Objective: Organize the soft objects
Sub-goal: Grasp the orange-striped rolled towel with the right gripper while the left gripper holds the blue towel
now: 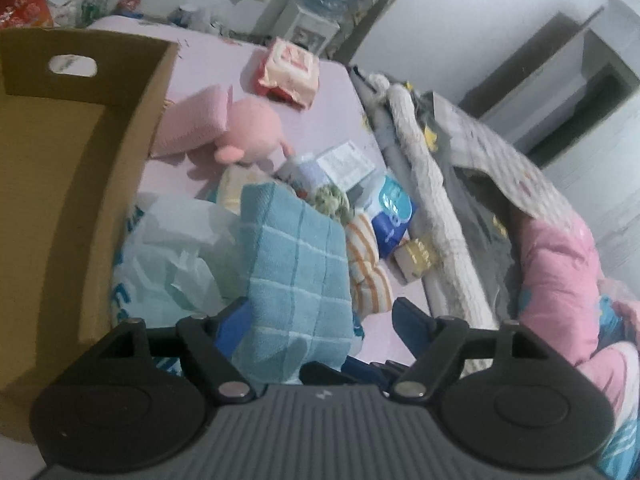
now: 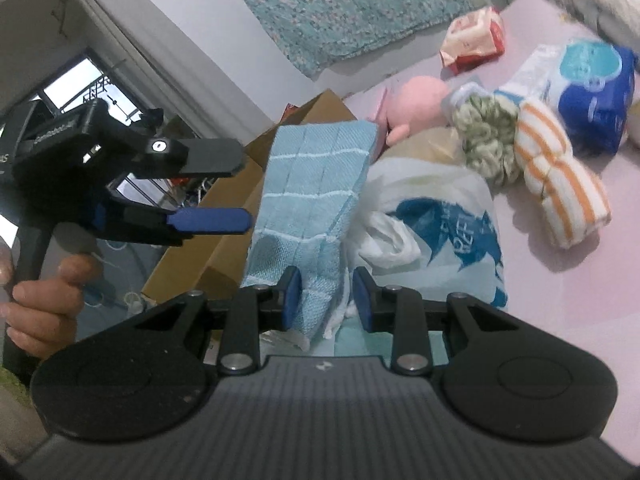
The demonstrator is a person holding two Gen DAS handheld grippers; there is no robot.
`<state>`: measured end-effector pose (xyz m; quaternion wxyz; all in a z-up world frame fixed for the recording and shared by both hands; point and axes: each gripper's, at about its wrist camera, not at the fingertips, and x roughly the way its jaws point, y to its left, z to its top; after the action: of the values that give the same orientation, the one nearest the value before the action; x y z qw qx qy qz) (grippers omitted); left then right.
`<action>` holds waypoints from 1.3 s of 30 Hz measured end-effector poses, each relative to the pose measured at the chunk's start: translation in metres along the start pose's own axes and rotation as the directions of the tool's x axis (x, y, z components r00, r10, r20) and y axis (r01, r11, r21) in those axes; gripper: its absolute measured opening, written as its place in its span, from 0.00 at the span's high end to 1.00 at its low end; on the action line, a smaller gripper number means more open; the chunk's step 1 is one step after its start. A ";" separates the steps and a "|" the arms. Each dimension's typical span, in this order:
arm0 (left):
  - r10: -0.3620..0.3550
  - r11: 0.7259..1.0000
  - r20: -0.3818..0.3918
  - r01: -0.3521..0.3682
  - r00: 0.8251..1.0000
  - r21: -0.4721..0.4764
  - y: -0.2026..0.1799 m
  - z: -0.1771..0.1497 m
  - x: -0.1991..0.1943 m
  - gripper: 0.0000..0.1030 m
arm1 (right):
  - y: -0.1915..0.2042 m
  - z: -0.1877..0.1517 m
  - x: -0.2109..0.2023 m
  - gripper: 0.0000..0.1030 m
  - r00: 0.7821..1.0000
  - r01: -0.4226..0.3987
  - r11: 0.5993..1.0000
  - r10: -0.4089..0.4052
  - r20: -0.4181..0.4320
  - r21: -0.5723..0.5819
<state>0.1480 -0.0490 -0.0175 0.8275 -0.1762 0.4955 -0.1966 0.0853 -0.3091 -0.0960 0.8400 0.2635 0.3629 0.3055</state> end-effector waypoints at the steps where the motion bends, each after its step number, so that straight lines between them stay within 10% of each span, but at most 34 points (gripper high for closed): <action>1: 0.007 1.000 -0.008 -0.007 1.000 0.016 -0.001 0.001 0.004 0.25 | -0.002 -0.001 0.001 0.72 1.000 -0.005 1.000 0.005 0.000 0.005; 18: 0.111 0.987 -0.067 -0.103 0.992 0.120 -0.005 -0.005 0.039 0.29 | -0.032 -0.003 0.007 0.71 0.995 -0.097 0.990 0.095 0.023 0.106; 31: 0.243 0.929 0.052 -0.247 0.969 0.274 -0.031 -0.022 0.028 0.79 | -0.023 0.004 -0.013 0.68 0.996 -0.062 0.997 0.060 0.061 0.043; 39: 0.220 0.932 0.084 -0.235 0.972 0.275 -0.032 -0.021 0.012 0.81 | -0.045 0.047 -0.054 0.42 0.965 0.174 0.984 -0.176 0.196 0.030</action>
<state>0.1297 -0.0844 -0.0208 0.8740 -0.0026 0.4576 -0.1636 0.1068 -0.3883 -0.0735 0.8940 0.2647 0.3012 0.2001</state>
